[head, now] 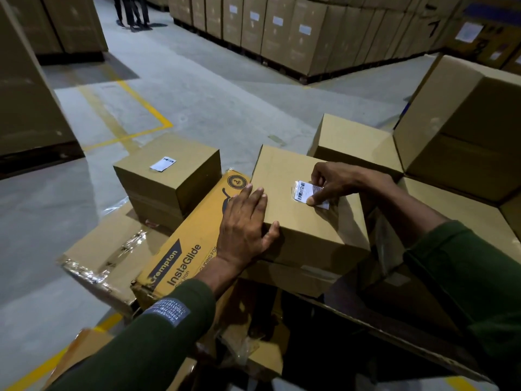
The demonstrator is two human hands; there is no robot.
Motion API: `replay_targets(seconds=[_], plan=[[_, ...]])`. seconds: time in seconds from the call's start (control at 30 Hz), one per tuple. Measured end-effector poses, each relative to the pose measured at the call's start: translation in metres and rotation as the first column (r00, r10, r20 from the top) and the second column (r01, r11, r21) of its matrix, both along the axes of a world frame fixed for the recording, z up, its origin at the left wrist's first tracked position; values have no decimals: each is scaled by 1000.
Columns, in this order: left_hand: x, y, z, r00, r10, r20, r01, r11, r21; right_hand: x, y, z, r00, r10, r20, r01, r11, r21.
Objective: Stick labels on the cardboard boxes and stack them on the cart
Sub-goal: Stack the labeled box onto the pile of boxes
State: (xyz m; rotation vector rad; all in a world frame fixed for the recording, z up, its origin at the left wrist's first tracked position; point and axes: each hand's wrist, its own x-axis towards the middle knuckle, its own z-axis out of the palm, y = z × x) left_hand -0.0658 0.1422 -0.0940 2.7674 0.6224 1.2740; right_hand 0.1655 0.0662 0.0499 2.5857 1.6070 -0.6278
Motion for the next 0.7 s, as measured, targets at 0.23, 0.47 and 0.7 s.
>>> replay_targets(seconds=[0.23, 0.47, 0.7], plan=[[1, -1, -2, 1000, 2, 5, -2, 1000, -17, -2, -22, -10, 995, -88, -52, 99, 953, 287], [1, -2, -3, 1000, 10, 11, -9, 1000, -21, -21, -45, -28, 790, -109, -603, 519, 643, 563], [2, -3, -1, 1000, 12, 4, -11, 1000, -18, -29, -18, -44, 808, -139, -573, 504, 667, 548]])
